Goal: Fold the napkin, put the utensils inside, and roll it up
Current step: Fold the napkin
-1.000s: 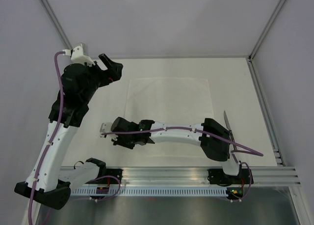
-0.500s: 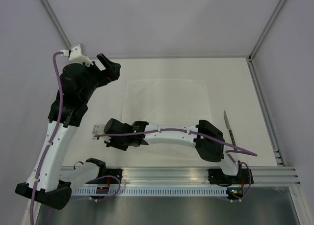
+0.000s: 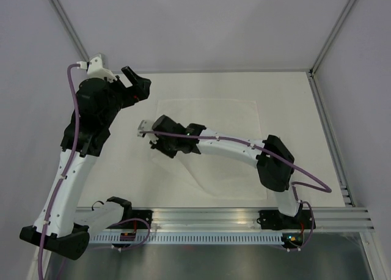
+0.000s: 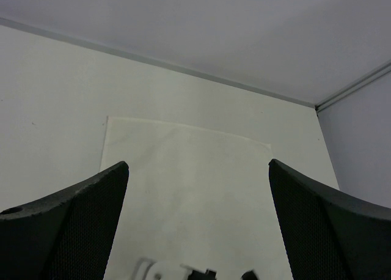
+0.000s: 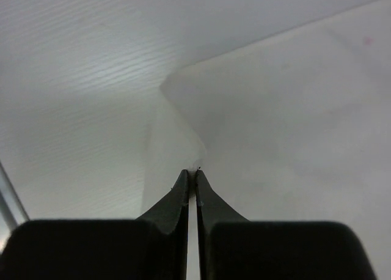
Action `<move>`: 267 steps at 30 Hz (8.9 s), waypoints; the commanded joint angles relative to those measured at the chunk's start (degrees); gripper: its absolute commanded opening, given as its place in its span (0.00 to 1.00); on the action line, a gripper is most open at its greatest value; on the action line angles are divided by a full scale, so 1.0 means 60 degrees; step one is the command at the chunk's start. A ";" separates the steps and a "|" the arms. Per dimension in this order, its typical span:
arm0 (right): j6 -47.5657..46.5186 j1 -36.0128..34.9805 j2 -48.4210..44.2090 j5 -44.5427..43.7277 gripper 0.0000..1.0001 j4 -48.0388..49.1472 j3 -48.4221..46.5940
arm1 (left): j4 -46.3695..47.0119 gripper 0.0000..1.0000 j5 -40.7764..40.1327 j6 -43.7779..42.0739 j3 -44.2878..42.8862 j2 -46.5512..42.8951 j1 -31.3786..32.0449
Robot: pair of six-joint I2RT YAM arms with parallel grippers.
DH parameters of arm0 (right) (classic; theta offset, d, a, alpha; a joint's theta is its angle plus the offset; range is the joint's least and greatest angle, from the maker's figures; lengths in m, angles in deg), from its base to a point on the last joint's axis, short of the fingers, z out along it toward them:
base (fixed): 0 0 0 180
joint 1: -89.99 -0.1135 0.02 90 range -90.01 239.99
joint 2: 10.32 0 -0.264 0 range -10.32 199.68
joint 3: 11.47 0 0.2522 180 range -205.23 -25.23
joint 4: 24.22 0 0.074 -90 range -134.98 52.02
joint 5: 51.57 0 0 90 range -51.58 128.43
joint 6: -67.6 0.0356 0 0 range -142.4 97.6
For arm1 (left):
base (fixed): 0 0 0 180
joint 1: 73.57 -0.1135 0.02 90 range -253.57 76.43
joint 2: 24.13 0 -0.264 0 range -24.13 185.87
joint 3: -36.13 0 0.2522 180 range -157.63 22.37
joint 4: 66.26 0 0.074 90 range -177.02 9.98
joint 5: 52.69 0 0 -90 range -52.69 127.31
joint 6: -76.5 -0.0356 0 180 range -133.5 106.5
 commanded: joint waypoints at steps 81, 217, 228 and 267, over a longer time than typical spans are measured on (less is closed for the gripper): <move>-0.0294 0.6097 -0.3752 -0.1716 0.01 0.0030 0.1765 | 0.1012 1.00 0.1018 0.0269 0.0071 0.1098 -0.0056; -0.1011 0.7913 -0.1584 -0.1936 0.01 -0.0205 0.0387 | 0.1232 1.00 0.1105 0.0312 0.0408 0.1362 -0.0159; -0.1041 0.8147 -0.1452 -0.1921 0.00 -0.0058 0.0549 | 0.1246 1.00 0.1105 0.0327 0.0437 0.1391 -0.0174; -0.1290 0.9655 0.1581 -0.1776 0.70 0.0632 -0.0945 | 0.2359 1.00 0.1808 0.0722 0.2149 0.1274 -0.0232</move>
